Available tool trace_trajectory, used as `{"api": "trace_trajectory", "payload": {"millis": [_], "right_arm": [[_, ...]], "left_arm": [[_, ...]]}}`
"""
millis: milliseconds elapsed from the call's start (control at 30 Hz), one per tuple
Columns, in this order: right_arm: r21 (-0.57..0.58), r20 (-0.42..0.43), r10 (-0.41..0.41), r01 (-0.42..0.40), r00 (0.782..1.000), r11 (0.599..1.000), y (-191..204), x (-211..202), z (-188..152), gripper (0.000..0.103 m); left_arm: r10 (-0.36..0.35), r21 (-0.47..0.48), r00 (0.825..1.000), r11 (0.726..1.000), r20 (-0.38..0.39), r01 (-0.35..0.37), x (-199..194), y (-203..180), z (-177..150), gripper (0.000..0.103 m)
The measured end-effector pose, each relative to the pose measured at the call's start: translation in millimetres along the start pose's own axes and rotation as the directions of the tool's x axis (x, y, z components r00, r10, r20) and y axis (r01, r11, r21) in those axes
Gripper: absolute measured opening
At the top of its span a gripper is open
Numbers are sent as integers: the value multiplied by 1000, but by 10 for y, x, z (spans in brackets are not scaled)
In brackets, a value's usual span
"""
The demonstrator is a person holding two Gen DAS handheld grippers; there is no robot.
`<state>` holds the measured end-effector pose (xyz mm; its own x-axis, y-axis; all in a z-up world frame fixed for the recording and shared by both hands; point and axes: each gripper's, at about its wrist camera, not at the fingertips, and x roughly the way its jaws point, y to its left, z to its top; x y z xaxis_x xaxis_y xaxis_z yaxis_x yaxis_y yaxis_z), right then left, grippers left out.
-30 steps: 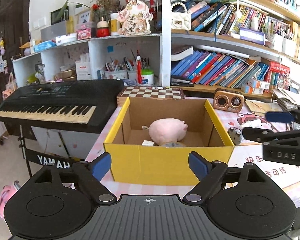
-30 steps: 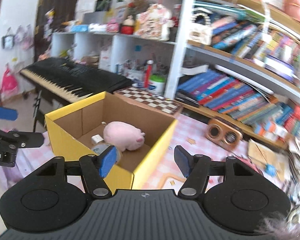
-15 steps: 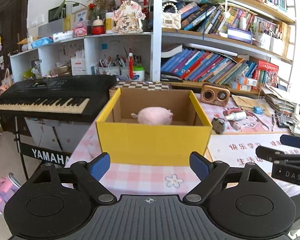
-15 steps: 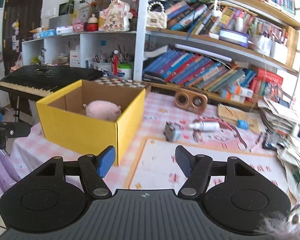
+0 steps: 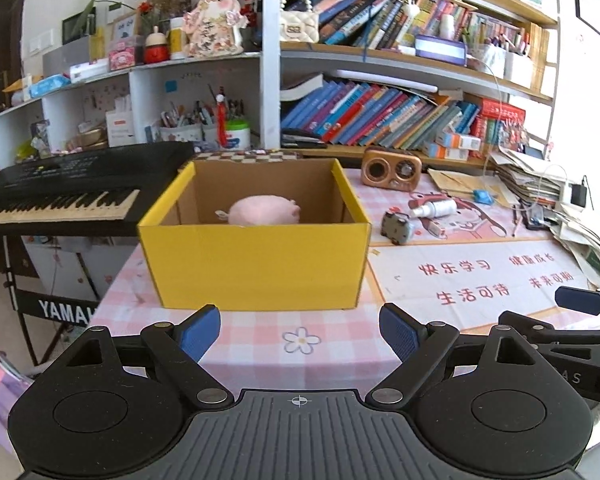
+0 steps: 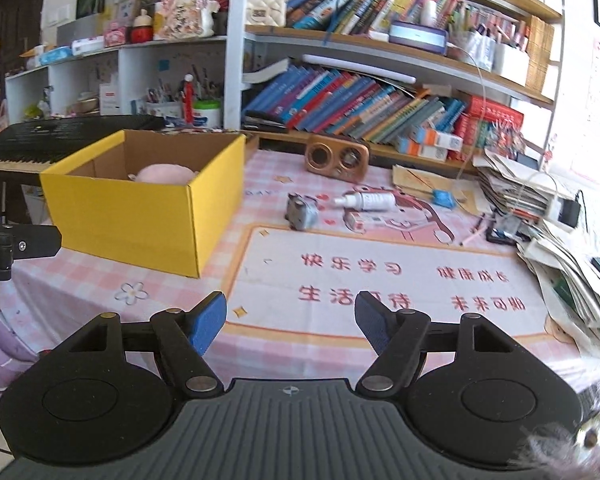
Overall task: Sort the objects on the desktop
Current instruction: 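Lift both open tools out of the yellow box back over the table, then move the left tool to the grey toy truck while the right tool approaches the white staple box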
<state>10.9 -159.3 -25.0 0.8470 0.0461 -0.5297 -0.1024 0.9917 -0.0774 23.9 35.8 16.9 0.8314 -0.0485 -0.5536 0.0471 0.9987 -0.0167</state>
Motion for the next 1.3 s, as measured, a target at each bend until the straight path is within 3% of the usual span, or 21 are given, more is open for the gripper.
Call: {"api": "trace_trajectory", "payload": {"millis": [467, 1000, 1300], "right_arm": [[-31, -36, -5, 4, 999, 999, -200, 103, -53, 74], [46, -95, -114, 119, 989, 992, -858, 301, -79, 75], [33, -131, -110, 115, 985, 993, -1279, 615, 23, 75]], "left_arm": [[-36, 23, 998, 999, -59, 38, 188, -347, -40, 89], [-145, 85, 985, 985, -90, 153, 615, -934, 149, 89], [-156, 67, 980, 984, -124, 165, 1010, -1305, 280, 89]]}}
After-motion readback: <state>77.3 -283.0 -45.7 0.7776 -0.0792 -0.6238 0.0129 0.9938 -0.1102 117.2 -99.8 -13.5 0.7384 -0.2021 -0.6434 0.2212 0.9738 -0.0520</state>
